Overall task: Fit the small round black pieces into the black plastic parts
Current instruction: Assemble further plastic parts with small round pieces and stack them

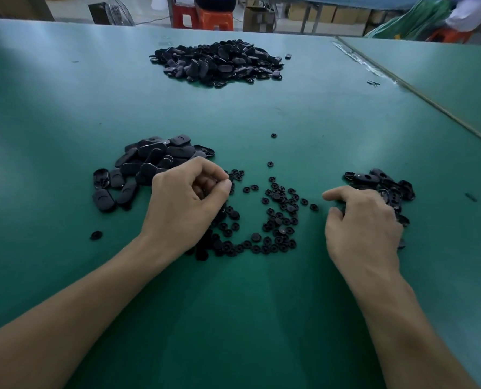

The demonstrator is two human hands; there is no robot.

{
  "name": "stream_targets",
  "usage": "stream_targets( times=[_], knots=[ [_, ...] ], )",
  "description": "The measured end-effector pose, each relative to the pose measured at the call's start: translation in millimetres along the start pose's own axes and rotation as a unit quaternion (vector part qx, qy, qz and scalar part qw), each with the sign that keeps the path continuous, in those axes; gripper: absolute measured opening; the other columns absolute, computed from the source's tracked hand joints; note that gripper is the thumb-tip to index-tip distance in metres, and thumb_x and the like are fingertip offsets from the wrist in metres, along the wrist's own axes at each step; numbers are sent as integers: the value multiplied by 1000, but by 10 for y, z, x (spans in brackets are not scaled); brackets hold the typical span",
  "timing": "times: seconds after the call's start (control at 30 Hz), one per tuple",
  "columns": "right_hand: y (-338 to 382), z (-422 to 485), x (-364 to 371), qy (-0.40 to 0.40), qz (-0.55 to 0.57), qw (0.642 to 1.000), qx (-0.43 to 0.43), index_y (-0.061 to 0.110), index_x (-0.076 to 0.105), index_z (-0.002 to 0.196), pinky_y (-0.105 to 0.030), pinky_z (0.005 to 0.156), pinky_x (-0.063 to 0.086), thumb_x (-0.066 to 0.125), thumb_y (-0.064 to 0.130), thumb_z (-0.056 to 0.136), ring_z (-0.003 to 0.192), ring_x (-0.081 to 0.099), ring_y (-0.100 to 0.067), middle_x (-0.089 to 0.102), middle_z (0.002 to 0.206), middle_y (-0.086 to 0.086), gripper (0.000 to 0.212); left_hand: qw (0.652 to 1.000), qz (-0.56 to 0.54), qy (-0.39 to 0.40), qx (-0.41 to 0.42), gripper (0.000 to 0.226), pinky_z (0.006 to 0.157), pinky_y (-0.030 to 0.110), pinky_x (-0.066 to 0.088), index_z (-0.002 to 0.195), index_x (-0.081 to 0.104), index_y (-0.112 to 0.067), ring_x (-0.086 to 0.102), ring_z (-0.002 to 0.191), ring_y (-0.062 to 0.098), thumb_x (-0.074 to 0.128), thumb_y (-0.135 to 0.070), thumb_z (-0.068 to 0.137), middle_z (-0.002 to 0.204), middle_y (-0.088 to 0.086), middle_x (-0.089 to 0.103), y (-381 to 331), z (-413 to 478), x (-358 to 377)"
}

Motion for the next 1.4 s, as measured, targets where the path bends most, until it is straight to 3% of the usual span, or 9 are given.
stream_targets(
  times=[0.27,0.4,0.5,0.57,0.67,0.83,0.97,1.23,1.4],
  knots=[
    [-19,14,-97,-43,82,996,7,30,69,112,-36,87,27,63,0,90,88,42,-10,62,117,0,37,1000,-3,1,-17,19,57,8,42,77,68,-31,55,58,2,76,-16,84,74,-11,66,45,23,-15],
    [-7,26,-154,-83,120,989,-7,26,72,106,-31,92,35,62,-1,91,86,55,-11,69,103,1,32,1000,-4,3,-18,18,56,8,41,77,68,-30,55,58,2,76,-15,84,74,-12,66,40,21,-11],
    [61,30,-173,-96,173,979,-47,18,74,102,-2,83,38,63,-2,91,81,64,-12,71,96,-4,25,1000,-9,9,-11,16,55,8,41,78,69,-27,55,58,8,77,-14,84,70,-7,65,12,15,8],
    [153,-5,-233,-126,214,964,-89,16,75,99,4,75,37,68,0,89,74,63,-5,70,90,-1,20,1000,-16,15,4,12,56,8,40,81,70,-25,53,57,8,79,-17,84,65,-6,63,-34,3,20],
    [328,-82,-247,-127,327,926,-141,29,71,95,-5,73,48,76,6,84,75,67,-2,69,88,5,26,997,-9,53,61,17,63,10,41,95,71,-25,56,63,4,79,-33,82,72,-13,65,-185,-40,87],
    [661,-207,18,7,531,830,-172,34,71,87,-26,72,56,81,1,77,78,71,-20,67,96,-12,36,979,31,130,153,46,77,33,55,118,68,-28,65,86,8,72,-52,79,92,-18,69,-382,-142,245],
    [775,-255,131,59,596,782,-172,27,73,83,-27,65,56,80,-5,76,70,69,-16,62,95,-18,33,976,12,131,176,40,77,21,52,115,70,-24,64,85,1,73,-46,82,92,-20,67,-402,-135,244],
    [829,-285,134,47,502,838,-209,33,71,97,-27,82,55,78,12,82,97,67,-18,67,99,2,27,985,-41,91,143,18,60,5,36,100,69,-36,54,62,-6,69,-28,85,79,-25,64,-342,-77,171],
    [792,-251,174,38,428,881,-200,37,68,104,-13,75,46,71,19,88,92,64,-8,67,97,15,24,989,-120,74,34,8,47,26,35,89,72,-31,41,48,10,71,-26,84,66,-17,65,-138,-23,139]
  ],
)
Point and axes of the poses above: each hand's wrist, its own z-axis towards the middle knuckle, its own x-axis out of the palm, y = z × x, the point moved 10 cm from there along z, towards the middle knuckle
